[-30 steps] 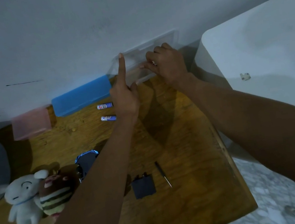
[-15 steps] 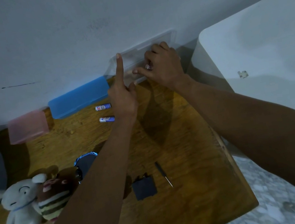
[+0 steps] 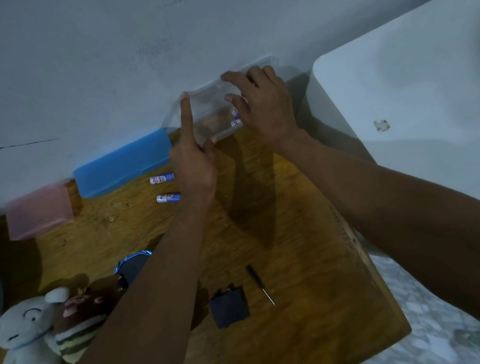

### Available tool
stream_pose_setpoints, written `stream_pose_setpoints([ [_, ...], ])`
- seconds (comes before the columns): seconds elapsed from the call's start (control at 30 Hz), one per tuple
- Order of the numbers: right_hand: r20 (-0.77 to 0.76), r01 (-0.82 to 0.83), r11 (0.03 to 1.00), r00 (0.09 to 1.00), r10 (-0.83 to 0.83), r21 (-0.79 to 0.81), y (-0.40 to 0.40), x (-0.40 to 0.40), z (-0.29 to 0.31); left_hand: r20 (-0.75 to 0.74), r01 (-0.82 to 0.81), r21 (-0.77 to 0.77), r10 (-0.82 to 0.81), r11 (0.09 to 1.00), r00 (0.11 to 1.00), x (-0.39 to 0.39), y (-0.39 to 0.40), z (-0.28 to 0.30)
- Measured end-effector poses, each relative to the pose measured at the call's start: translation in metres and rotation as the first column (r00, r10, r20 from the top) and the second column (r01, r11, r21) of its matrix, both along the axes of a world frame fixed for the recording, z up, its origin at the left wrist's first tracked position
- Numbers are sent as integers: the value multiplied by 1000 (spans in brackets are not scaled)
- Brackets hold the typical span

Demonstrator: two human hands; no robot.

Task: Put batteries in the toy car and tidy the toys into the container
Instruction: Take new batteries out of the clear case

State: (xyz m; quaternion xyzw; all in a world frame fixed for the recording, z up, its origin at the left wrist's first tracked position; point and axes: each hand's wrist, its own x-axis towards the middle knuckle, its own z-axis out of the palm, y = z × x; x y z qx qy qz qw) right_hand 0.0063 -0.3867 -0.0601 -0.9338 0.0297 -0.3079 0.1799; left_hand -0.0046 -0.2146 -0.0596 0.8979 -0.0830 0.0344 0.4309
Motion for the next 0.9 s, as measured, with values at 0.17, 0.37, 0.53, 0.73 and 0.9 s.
stream_pose_setpoints([
  [0.17, -2, 80, 994, 997, -80, -78, -1, -6, 10, -49, -22, -32, 21, 999, 999, 2, 0, -2],
  [0.37, -94, 31, 998, 995, -36, -58, 0, -33, -9, -78, -27, -33, 24, 999, 997, 0, 1, 2],
  [0.53, -207, -1, 1000, 978, 6, 26, -1, -45, -15, -31, -36, 99, 39, 994, 999, -1, 0, 6],
  [0.73, -328, 294, 874, 929, -168, 386, -1, -38, -9, -54, 0, 18, 1, 1000, 999, -2, 1, 9],
  [0.9, -366, 278, 825, 926, -94, 493, -4, -41, -8, -76, -31, 58, 35, 998, 997, -1, -3, 8],
])
